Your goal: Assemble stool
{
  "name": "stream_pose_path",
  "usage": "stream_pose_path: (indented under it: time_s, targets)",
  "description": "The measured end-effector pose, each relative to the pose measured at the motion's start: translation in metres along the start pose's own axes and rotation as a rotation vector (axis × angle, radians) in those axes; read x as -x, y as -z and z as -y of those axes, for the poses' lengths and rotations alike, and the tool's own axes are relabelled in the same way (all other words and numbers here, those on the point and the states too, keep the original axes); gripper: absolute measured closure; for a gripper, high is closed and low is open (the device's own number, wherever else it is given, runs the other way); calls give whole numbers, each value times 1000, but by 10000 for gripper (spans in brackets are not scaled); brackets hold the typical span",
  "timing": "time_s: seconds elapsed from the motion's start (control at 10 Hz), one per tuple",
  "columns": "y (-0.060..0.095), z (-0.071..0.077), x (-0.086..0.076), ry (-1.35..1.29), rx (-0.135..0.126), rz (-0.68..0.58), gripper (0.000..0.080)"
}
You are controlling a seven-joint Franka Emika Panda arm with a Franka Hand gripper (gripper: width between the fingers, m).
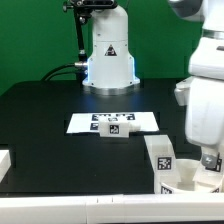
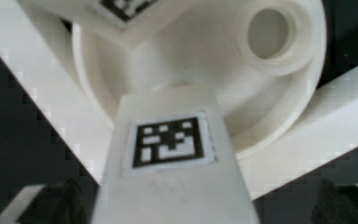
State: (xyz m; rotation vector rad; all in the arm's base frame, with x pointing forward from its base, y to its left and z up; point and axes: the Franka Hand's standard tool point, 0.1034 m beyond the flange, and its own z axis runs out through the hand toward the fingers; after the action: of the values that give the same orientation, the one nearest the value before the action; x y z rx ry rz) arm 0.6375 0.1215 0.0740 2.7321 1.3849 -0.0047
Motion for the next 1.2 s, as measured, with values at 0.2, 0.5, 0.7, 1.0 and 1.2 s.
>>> stream_pose_path:
  time_s: [0.2, 0.5, 0.7, 1.0, 1.2]
  targets:
    - [0, 0, 1, -26, 0, 1, 253]
    - [0, -6, 4, -304, -5, -4, 467]
    - [-1, -12, 10, -633, -30, -15, 467]
    - [-2, -12, 10, -907, -55, -19, 467]
    - [-2, -12, 10, -1048, -60, -17, 466]
